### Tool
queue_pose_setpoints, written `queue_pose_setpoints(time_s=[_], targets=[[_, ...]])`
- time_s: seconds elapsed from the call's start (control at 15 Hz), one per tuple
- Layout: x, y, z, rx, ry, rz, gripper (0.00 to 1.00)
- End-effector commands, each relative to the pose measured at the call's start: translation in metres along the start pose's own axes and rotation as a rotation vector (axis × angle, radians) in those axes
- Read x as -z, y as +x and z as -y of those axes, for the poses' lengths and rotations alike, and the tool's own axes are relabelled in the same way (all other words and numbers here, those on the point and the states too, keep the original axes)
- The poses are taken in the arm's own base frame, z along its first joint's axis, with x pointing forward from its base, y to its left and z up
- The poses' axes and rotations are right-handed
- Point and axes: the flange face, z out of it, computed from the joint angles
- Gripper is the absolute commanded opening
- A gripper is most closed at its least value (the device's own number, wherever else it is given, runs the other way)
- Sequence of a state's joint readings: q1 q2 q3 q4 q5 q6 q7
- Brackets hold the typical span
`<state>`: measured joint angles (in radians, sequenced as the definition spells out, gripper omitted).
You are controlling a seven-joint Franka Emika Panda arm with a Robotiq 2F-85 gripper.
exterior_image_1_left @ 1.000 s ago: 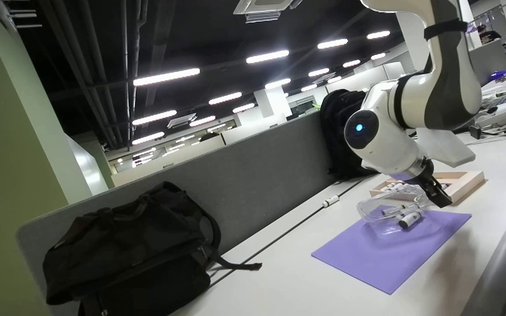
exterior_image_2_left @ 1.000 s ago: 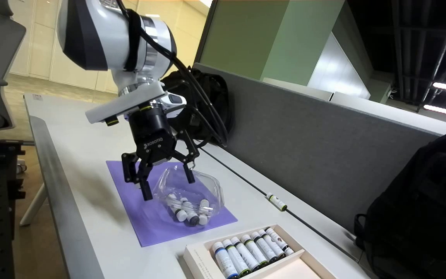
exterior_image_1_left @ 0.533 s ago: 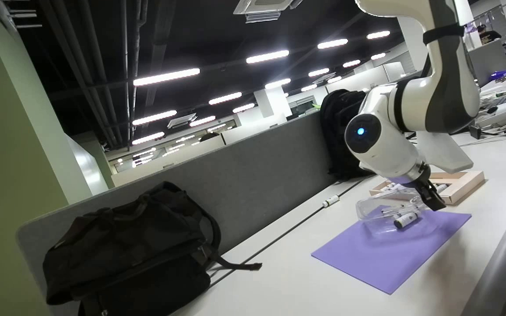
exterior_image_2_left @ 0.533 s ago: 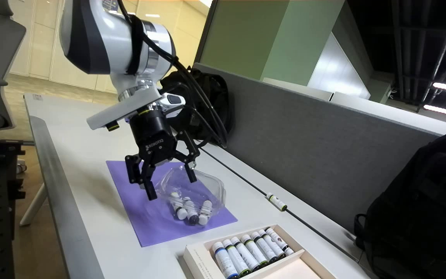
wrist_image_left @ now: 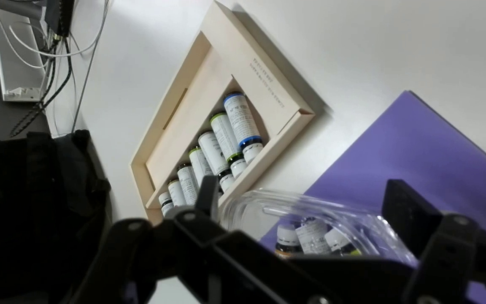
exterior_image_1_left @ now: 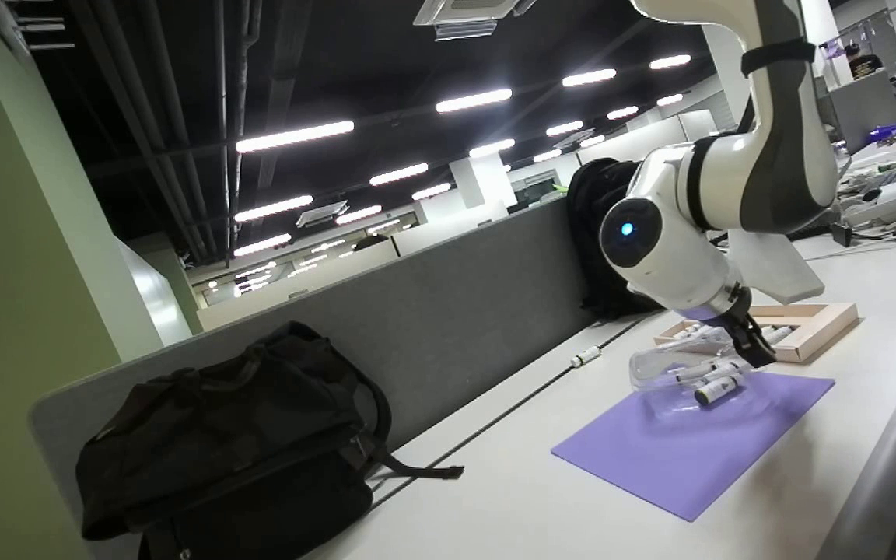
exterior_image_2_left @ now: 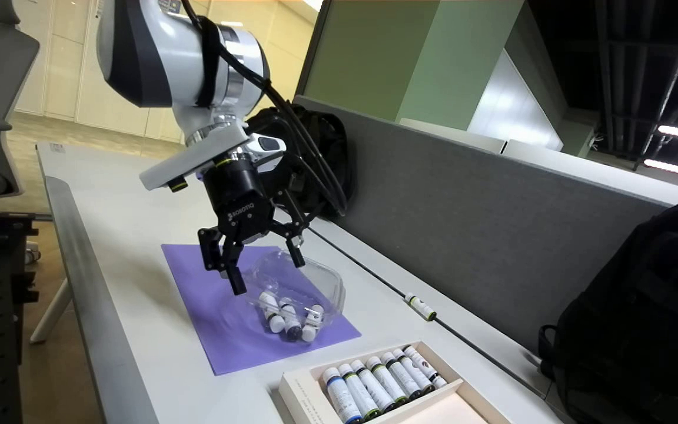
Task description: Open the lid of the clear bowl
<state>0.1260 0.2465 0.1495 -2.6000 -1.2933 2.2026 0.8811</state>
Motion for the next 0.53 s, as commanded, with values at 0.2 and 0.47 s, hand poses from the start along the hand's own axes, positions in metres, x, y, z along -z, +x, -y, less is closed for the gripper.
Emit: queue_pose_setpoints(time_s=[0.2,0.47], targets=[[0.021,0.0,-0.022,-0.053,-0.096,-0.007,1.0],[0.036,-0.005,-0.045,-0.08,-0.201,-0.015,1.0]])
